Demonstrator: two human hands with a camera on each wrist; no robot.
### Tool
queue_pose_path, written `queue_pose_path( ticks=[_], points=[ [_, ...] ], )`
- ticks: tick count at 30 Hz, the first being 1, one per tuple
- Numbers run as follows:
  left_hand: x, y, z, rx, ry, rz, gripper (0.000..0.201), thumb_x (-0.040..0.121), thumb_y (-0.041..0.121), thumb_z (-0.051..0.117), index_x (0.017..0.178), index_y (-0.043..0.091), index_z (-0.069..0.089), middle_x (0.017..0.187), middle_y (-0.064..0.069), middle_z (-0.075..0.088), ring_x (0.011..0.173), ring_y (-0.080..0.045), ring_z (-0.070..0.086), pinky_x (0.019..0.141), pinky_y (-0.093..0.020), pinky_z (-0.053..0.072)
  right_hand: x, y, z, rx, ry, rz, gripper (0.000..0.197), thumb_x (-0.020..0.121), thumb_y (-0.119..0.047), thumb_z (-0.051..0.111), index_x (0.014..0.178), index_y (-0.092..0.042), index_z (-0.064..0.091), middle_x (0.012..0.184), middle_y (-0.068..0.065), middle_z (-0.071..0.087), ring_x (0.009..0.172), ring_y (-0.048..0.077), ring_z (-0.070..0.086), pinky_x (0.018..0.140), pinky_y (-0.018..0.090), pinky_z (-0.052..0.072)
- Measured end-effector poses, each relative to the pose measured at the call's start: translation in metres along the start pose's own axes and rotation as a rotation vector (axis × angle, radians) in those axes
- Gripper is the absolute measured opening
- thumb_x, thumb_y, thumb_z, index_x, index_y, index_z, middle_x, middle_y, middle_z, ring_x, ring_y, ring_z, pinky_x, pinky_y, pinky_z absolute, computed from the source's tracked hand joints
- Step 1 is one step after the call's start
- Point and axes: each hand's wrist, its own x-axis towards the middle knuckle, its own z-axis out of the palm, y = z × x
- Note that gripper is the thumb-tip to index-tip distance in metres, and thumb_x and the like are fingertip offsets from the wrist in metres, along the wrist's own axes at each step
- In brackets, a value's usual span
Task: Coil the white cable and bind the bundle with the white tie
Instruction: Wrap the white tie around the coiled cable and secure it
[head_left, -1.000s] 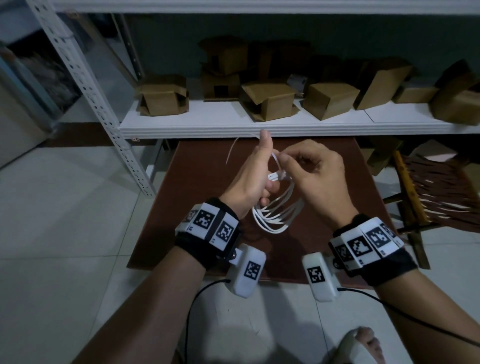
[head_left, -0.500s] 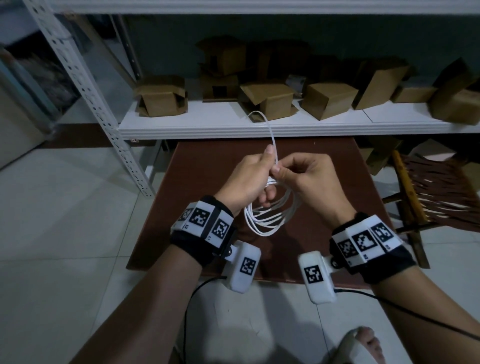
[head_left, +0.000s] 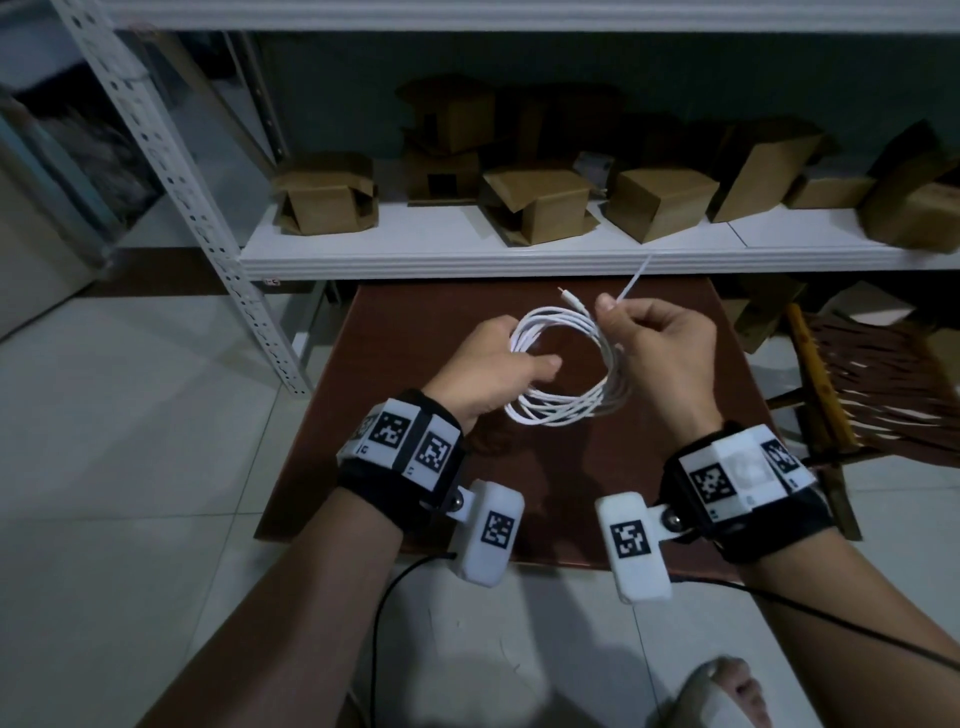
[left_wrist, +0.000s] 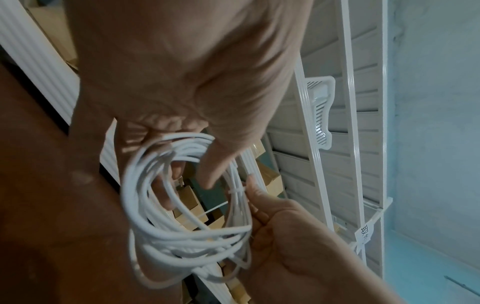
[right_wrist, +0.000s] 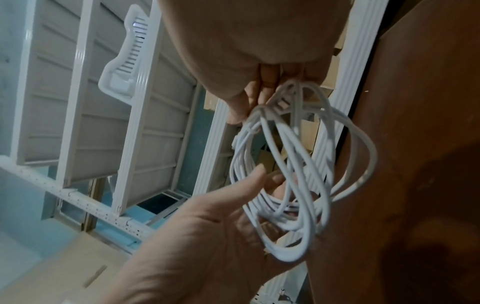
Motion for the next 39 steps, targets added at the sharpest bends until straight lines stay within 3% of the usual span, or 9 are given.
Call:
queue_pose_path(
  ticks=[5, 8, 12, 15, 19, 24, 28, 33, 39],
  points=[
    [0.007, -0.009, -0.002, 0.060, 0.105, 0.064, 0.005, 0.099, 0.018, 0.065, 0.097, 0.019, 0.069, 0.079, 0.001, 0.081, 0.084, -0.024, 0.076, 0.091, -0.052, 0.060, -0.004, 0.000, 0.003, -0.032, -0.031, -0.040, 0.022, 0.087, -0.025, 0.087, 0.080, -0.008, 0.076, 0.071, 0.008, 0.072, 0.062, 0.010, 0.058, 0.063, 0.029, 0.048],
    [0.009, -0.010, -0.002, 0.040, 0.134, 0.042, 0.005, 0.099, 0.018, 0.064, 0.096, 0.021, 0.067, 0.078, 0.002, 0.080, 0.086, -0.025, 0.077, 0.091, -0.053, 0.060, -0.006, -0.002, 0.004, 0.011, -0.035, -0.059, 0.023, 0.086, -0.019, 0.088, 0.085, 0.000, 0.075, 0.082, 0.022, 0.076, 0.065, 0.012, 0.062, 0.063, 0.028, 0.052],
    [0.011, -0.011, -0.002, 0.017, 0.251, 0.046, 0.015, 0.089, 0.024, 0.069, 0.096, 0.029, 0.057, 0.094, -0.003, 0.076, 0.093, -0.029, 0.074, 0.091, -0.054, 0.060, -0.008, -0.006, 0.004, 0.065, -0.063, -0.079, 0.024, 0.088, -0.010, 0.085, 0.089, 0.009, 0.071, 0.079, 0.028, 0.071, 0.059, 0.016, 0.062, 0.059, 0.026, 0.053],
    [0.009, -0.005, -0.002, 0.061, 0.275, 0.074, 0.035, 0.082, 0.026, 0.082, 0.109, 0.029, 0.059, 0.109, -0.001, 0.071, 0.099, -0.027, 0.072, 0.092, -0.051, 0.060, -0.009, -0.006, 0.004, 0.067, -0.076, -0.073, 0.025, 0.085, -0.010, 0.087, 0.087, 0.009, 0.072, 0.080, 0.029, 0.073, 0.059, 0.017, 0.063, 0.060, 0.030, 0.054],
    [-0.002, 0.005, 0.005, 0.175, 0.361, 0.260, 0.038, 0.078, 0.027, 0.089, 0.110, 0.027, 0.068, 0.116, 0.005, 0.066, 0.113, -0.015, 0.062, 0.100, -0.037, 0.053, -0.009, -0.006, 0.004, 0.040, -0.051, -0.088, 0.024, 0.082, -0.013, 0.090, 0.082, 0.004, 0.074, 0.076, 0.024, 0.075, 0.059, 0.019, 0.064, 0.060, 0.032, 0.056],
    [-0.016, 0.013, 0.016, 0.328, 0.518, 0.461, 0.054, 0.074, 0.033, 0.092, 0.120, 0.032, 0.064, 0.125, 0.006, 0.048, 0.127, -0.015, 0.039, 0.106, -0.022, 0.036, -0.008, -0.007, 0.005, -0.005, 0.018, -0.121, 0.025, 0.078, -0.018, 0.094, 0.076, -0.003, 0.074, 0.073, 0.021, 0.076, 0.060, 0.020, 0.067, 0.062, 0.035, 0.056],
    [-0.014, 0.010, 0.019, 0.367, 0.462, 0.584, 0.036, 0.073, 0.026, 0.091, 0.106, 0.028, 0.075, 0.102, 0.008, 0.062, 0.105, -0.016, 0.055, 0.089, -0.028, 0.047, -0.010, -0.007, 0.006, -0.107, 0.042, -0.167, 0.025, 0.076, -0.025, 0.095, 0.074, -0.010, 0.076, 0.068, 0.006, 0.076, 0.061, 0.015, 0.071, 0.064, 0.039, 0.061],
    [-0.003, -0.001, 0.022, 0.219, 0.442, 0.476, 0.014, 0.075, 0.015, 0.084, 0.085, 0.022, 0.078, 0.073, 0.006, 0.067, 0.059, -0.010, 0.059, 0.061, -0.036, 0.057, -0.013, -0.005, 0.010, -0.171, 0.000, -0.180, 0.023, 0.075, -0.030, 0.094, 0.073, -0.016, 0.076, 0.070, 0.003, 0.077, 0.072, 0.029, 0.076, 0.071, 0.052, 0.062],
    [-0.002, -0.003, 0.016, 0.211, 0.427, 0.456, 0.005, 0.075, 0.023, 0.078, 0.080, 0.022, 0.080, 0.069, 0.005, 0.071, 0.054, -0.009, 0.056, 0.059, -0.036, 0.056, -0.016, -0.004, 0.013, -0.176, -0.049, -0.212, 0.019, 0.077, -0.027, 0.093, 0.070, -0.019, 0.076, 0.071, 0.002, 0.076, 0.075, 0.033, 0.074, 0.072, 0.053, 0.059]
  ],
)
